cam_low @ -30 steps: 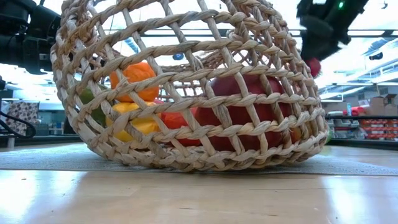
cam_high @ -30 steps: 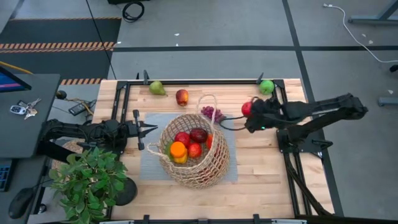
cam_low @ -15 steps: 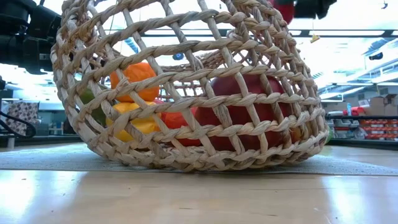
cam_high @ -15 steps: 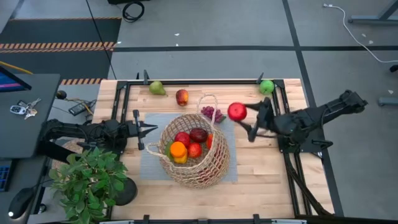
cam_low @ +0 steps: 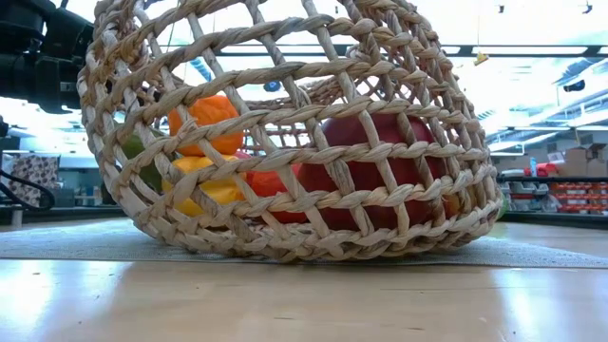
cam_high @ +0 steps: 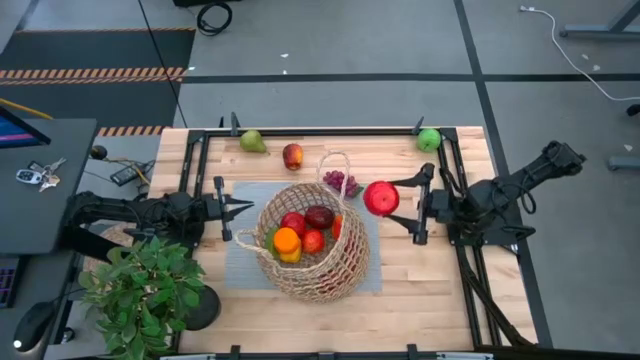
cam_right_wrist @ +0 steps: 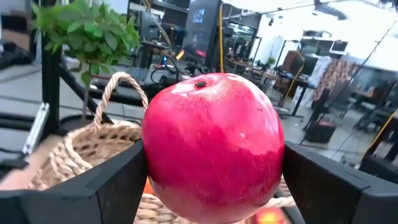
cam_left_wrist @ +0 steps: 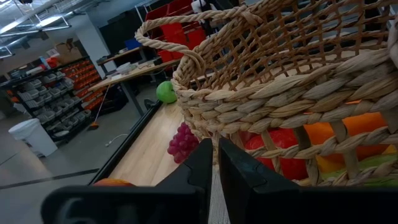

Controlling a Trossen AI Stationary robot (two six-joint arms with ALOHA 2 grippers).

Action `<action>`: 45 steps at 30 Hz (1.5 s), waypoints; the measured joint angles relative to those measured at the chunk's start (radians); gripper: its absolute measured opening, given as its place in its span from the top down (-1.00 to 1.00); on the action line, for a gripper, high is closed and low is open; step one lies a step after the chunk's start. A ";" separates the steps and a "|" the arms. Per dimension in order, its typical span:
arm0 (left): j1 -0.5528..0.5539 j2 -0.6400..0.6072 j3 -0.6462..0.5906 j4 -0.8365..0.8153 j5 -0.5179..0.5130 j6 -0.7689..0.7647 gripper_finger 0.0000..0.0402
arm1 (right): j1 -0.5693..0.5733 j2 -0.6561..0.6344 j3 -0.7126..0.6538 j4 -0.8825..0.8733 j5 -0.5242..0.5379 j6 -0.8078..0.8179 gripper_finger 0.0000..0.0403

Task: Build produce basket
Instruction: Put the red apple into the brown basket

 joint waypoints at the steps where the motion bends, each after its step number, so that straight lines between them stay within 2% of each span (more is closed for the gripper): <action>1: 0.000 0.000 0.000 0.000 0.000 0.000 0.82 | -0.004 0.002 0.000 0.004 -0.001 -0.025 -0.72; 4: 0.000 0.000 0.000 0.000 0.000 0.000 0.83 | -0.021 0.019 0.000 0.031 -0.012 -0.095 -0.72; 10: 0.000 0.000 0.000 0.000 0.000 0.000 0.85 | -0.068 0.094 0.000 0.044 -0.183 -0.271 -0.72; 12: 0.000 0.000 0.000 0.000 0.000 0.000 0.84 | -0.083 0.131 0.000 0.055 -0.210 -0.343 -0.72; 20: 0.000 0.000 0.000 0.000 0.000 0.000 0.84 | -0.136 0.265 0.000 0.148 -0.175 -0.644 -0.72; 30: 0.000 0.000 0.000 0.000 0.000 0.000 0.84 | -0.153 0.322 0.000 0.261 -0.177 -0.900 -0.72; 38: 0.000 0.000 0.000 0.000 0.000 0.000 0.83 | -0.152 0.321 0.000 0.280 -0.177 -0.889 -0.83; 43: 0.000 0.000 0.000 0.000 0.000 0.000 0.85 | -0.152 0.321 0.000 0.398 -0.171 -0.522 -0.87; 45: 0.000 0.000 0.000 0.000 0.000 0.000 0.85 | -0.151 0.321 0.000 0.475 -0.125 -0.330 -0.87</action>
